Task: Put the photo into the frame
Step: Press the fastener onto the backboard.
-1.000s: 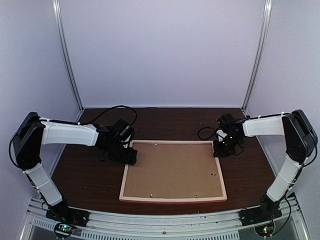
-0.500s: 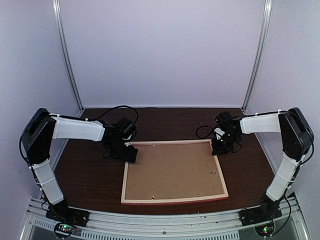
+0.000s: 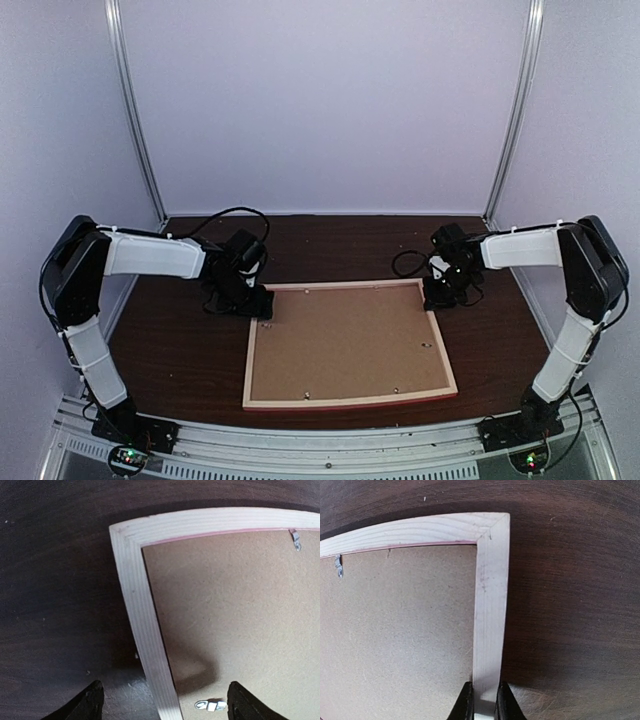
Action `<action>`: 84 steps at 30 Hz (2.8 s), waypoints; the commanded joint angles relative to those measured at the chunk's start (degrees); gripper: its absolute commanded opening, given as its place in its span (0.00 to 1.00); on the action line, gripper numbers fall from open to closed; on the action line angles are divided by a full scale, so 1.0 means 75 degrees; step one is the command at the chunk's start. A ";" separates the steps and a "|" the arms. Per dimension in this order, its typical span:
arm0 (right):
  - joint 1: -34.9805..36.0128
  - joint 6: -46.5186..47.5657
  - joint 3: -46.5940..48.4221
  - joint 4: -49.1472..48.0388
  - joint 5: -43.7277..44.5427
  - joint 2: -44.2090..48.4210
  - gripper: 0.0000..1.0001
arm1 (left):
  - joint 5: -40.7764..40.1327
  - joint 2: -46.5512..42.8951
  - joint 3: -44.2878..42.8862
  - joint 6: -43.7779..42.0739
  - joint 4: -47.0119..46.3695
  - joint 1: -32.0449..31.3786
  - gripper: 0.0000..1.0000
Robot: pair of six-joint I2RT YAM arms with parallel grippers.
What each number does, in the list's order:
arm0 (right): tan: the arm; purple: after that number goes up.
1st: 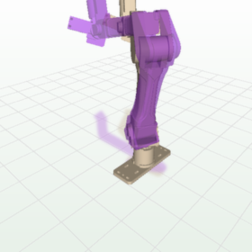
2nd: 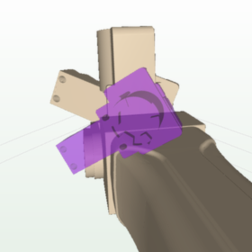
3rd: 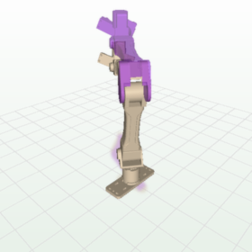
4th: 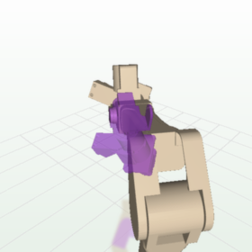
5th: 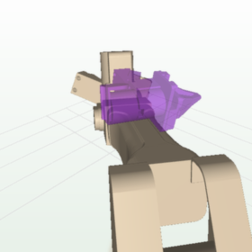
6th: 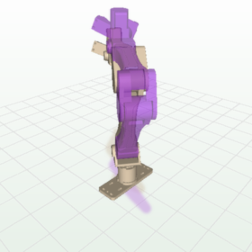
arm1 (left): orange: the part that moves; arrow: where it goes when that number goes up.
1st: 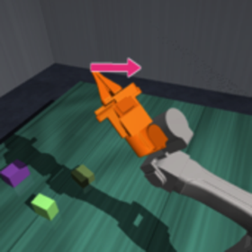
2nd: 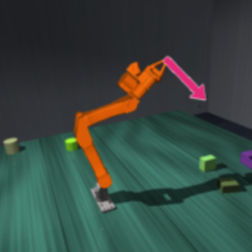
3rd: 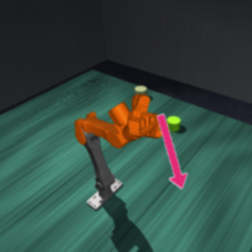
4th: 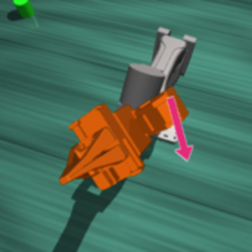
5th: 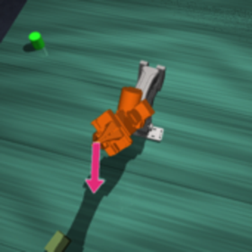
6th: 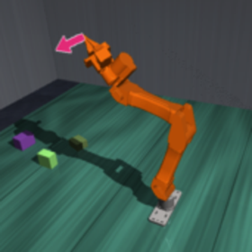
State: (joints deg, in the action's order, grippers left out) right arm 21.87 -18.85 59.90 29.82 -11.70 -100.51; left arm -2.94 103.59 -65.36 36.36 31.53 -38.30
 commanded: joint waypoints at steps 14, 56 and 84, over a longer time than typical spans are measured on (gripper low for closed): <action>0.0037 -0.0813 -0.0911 -0.0719 -0.0334 0.0014 0.04 | 0.0602 0.0355 0.0101 0.0276 -0.0474 0.0174 0.85; 0.0037 -0.0717 -0.0709 -0.0490 -0.0270 0.0057 0.03 | 0.0827 -0.0534 0.1508 0.0274 -0.0656 -0.0163 0.24; 0.0019 -0.0733 -0.0898 -0.0640 -0.0300 0.0075 0.03 | 0.1011 -0.0804 0.1396 0.0228 -0.0614 -0.0143 0.40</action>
State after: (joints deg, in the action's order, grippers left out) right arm 21.85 -22.37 55.44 24.12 -12.01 -98.08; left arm 4.54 98.45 -55.33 38.89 25.21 -39.11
